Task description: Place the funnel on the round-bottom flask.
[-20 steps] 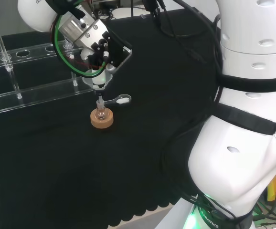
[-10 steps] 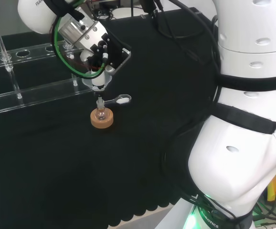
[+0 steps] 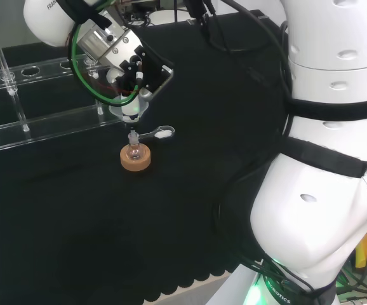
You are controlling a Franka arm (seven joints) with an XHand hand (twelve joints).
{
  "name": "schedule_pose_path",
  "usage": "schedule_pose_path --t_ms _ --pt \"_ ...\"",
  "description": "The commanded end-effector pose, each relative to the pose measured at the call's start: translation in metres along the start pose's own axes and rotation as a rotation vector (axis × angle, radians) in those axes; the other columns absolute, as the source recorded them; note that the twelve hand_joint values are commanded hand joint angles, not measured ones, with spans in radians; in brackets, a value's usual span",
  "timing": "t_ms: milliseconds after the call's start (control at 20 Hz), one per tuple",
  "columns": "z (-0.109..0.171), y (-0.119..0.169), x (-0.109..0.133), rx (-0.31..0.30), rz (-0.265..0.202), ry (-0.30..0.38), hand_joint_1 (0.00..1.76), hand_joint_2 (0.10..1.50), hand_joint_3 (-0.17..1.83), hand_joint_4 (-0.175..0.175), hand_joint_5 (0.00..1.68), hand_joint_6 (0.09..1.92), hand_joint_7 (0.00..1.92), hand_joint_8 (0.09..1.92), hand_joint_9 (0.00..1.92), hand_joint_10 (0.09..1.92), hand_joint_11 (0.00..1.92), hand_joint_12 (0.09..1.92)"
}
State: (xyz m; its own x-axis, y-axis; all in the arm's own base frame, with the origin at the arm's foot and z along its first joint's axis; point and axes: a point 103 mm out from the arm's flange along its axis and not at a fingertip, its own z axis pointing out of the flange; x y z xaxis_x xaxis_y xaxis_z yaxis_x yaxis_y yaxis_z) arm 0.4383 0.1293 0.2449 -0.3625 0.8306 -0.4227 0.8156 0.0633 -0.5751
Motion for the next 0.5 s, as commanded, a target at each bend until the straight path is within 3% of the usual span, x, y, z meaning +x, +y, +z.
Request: schedule_pose_path --t_ms 50,500 --pt "0.0016 0.0020 0.0030 0.004 -0.004 0.000 0.91 0.70 0.65 0.010 0.68 0.82 0.76 0.83 1.02 0.55 0.60 1.20" --pt "0.0063 0.0041 0.0034 0.012 -0.008 0.006 0.91 0.70 0.65 0.009 0.68 0.82 0.76 0.83 1.01 0.55 0.60 1.20"
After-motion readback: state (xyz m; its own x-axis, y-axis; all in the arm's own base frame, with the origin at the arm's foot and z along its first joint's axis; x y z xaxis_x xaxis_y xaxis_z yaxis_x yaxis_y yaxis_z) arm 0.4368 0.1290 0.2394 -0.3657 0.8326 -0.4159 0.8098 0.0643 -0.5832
